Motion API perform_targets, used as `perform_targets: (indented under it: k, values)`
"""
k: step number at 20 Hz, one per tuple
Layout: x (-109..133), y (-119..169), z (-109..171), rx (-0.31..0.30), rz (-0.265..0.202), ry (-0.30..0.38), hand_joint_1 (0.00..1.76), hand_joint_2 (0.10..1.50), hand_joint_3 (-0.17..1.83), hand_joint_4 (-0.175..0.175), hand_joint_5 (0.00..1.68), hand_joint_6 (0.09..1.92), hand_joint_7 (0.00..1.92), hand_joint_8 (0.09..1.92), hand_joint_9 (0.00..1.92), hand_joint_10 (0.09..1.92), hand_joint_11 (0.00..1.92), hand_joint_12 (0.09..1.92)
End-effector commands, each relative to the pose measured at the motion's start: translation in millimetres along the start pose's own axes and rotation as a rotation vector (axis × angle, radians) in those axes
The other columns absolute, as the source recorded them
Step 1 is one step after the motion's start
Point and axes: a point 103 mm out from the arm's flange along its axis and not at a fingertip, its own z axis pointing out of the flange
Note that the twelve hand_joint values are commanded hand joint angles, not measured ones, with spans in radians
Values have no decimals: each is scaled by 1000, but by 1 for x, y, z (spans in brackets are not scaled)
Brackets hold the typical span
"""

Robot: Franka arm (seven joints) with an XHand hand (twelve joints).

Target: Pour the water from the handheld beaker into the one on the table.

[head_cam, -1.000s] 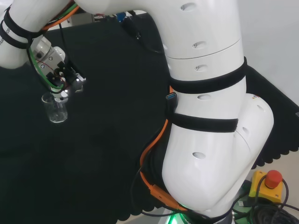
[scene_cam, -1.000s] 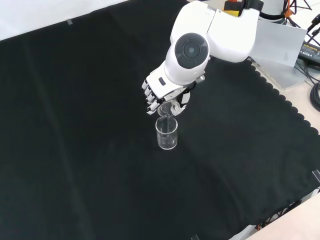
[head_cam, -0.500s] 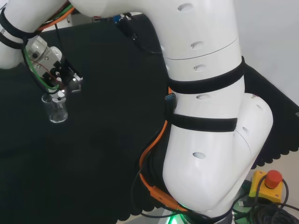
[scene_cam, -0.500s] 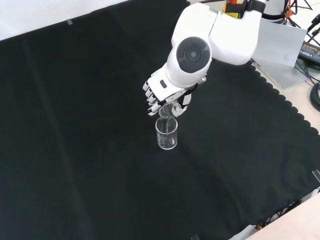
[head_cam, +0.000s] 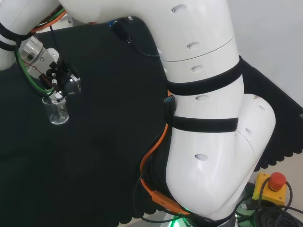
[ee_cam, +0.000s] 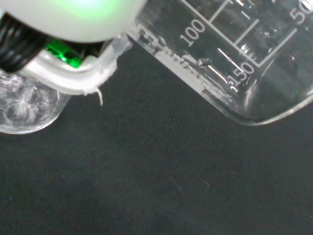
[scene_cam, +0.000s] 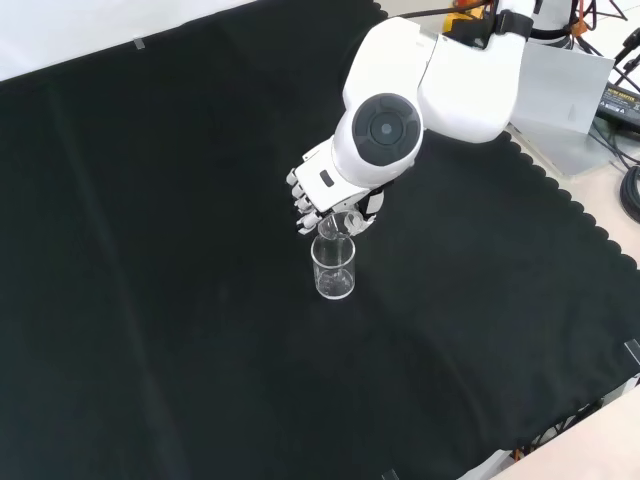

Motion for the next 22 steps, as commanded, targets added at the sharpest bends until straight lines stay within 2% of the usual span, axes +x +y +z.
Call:
perform_targets:
  k: [1, 22]
  values:
    - [0, -1, -1, 5, 2, -15, 1173, 595, 639, 169, 1542, 136, 1810, 358, 1617, 594, 1365, 816]
    - [0, -1, -1, 27, 3, -35, 1172, 599, 634, 170, 1536, 146, 1804, 369, 1611, 603, 1366, 812]
